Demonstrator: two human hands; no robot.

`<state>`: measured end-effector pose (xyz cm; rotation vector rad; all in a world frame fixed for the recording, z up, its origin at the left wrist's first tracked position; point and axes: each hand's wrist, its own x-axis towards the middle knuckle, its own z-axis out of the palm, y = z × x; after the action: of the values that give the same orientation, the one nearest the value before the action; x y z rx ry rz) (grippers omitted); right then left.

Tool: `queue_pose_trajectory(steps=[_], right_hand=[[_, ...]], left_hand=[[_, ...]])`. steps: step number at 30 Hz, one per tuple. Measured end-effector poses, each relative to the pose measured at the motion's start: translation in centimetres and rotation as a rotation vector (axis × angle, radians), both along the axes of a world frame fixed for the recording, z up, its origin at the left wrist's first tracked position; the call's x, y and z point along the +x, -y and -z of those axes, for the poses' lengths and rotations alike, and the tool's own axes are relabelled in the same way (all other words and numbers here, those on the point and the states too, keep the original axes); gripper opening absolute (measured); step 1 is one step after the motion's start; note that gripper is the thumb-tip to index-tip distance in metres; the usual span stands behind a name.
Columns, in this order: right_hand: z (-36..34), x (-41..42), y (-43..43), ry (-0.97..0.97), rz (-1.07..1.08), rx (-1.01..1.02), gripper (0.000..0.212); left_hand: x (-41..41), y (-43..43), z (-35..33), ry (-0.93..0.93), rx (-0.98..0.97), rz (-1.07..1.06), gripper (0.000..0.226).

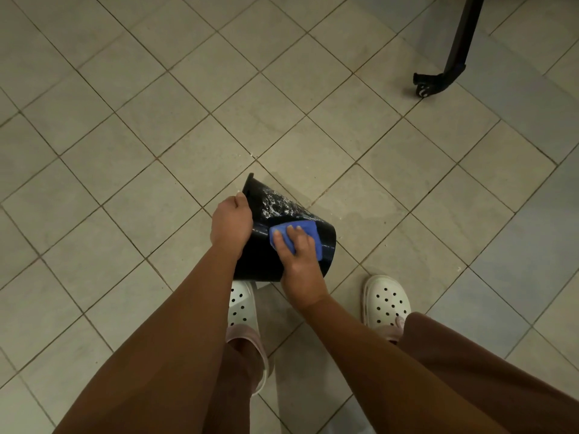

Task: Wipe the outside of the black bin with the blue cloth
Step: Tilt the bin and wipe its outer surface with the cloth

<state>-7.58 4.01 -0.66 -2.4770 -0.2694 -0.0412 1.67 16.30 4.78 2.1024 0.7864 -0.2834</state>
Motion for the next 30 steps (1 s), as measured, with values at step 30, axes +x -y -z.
queue_pose_trajectory(steps=[30], right_hand=[[2.1, -0.8, 4.2, -0.084, 0.189, 0.037, 0.072]], left_hand=[[2.1, -1.0, -1.3, -0.397, -0.401, -0.112, 0.046]])
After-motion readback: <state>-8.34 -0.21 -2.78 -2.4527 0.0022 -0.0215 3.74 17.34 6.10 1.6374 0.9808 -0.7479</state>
